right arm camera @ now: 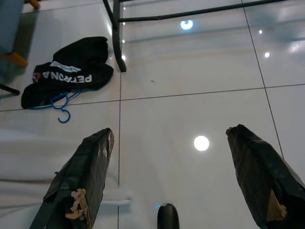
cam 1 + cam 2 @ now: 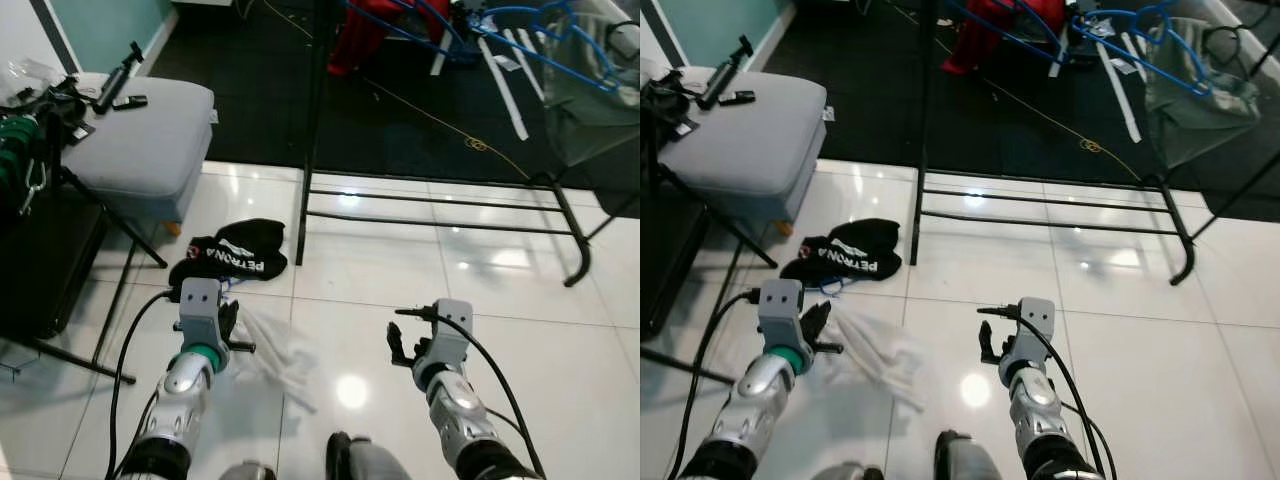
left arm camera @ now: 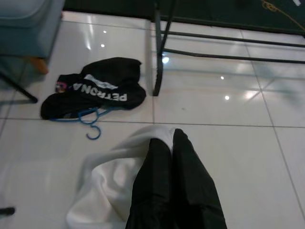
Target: Hang hanger
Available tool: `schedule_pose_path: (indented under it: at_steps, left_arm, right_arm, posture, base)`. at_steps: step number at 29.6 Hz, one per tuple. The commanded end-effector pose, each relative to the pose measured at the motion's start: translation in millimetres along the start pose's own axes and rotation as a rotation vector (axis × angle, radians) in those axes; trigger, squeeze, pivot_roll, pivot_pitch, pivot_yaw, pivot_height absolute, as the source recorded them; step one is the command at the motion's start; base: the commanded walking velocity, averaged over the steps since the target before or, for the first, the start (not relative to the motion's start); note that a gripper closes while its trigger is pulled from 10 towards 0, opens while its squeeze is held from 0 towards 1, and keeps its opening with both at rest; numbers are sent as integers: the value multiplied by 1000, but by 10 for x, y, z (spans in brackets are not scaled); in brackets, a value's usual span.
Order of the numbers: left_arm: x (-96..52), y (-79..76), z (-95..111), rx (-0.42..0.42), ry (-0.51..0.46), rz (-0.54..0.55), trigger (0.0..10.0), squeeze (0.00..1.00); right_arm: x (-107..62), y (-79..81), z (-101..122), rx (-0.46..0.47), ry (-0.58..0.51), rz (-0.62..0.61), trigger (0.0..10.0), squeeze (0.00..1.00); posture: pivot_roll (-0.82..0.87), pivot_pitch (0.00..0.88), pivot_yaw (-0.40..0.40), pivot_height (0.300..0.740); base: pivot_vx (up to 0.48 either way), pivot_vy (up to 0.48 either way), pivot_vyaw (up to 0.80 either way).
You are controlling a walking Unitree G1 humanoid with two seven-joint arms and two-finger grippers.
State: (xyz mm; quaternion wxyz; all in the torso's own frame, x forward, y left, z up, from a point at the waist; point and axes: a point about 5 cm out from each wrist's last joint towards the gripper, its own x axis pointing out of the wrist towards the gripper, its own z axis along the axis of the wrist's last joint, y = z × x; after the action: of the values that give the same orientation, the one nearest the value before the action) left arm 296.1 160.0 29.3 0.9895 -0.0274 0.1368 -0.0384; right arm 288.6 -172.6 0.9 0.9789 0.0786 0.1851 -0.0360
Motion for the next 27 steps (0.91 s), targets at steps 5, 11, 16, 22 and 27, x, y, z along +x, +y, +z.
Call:
schedule_pose_path:
  at_steps: [5, 11, 16, 22, 27]
  left_arm:
    - [-17, 12, -26, 16, 9, 12, 10000, 0]
    - [-21, 19, -22, 17, 4, 18, 10000, 0]
    - [-24, 24, -20, 22, 0, 21, 10000, 0]
    - [-25, -16, -17, 48, -3, -19, 10000, 0]
    - [-27, -48, -24, 58, -1, -38, 10000, 0]
  right_arm:
    - [-30, -47, -71, 9, 28, -19, 10000, 0]
    - [-30, -47, -71, 8, 28, -18, 10000, 0]
    - [-29, -45, -68, 7, 28, -17, 10000, 0]
    - [-28, -55, -66, 4, 28, -18, 10000, 0]
    - [-29, -69, -62, 1, 28, -21, 10000, 0]
  posture:
    - [4, 104, 10, 740]
    - [6, 104, 8, 740]
    - [5, 102, 8, 740]
    - [0, 95, 8, 740]
    - [-4, 89, 7, 740]
  base:
    - [0, 0, 0]
    - [0, 0, 0]
    - [0, 0, 0]
    - [0, 0, 0]
    - [0, -476, 0]
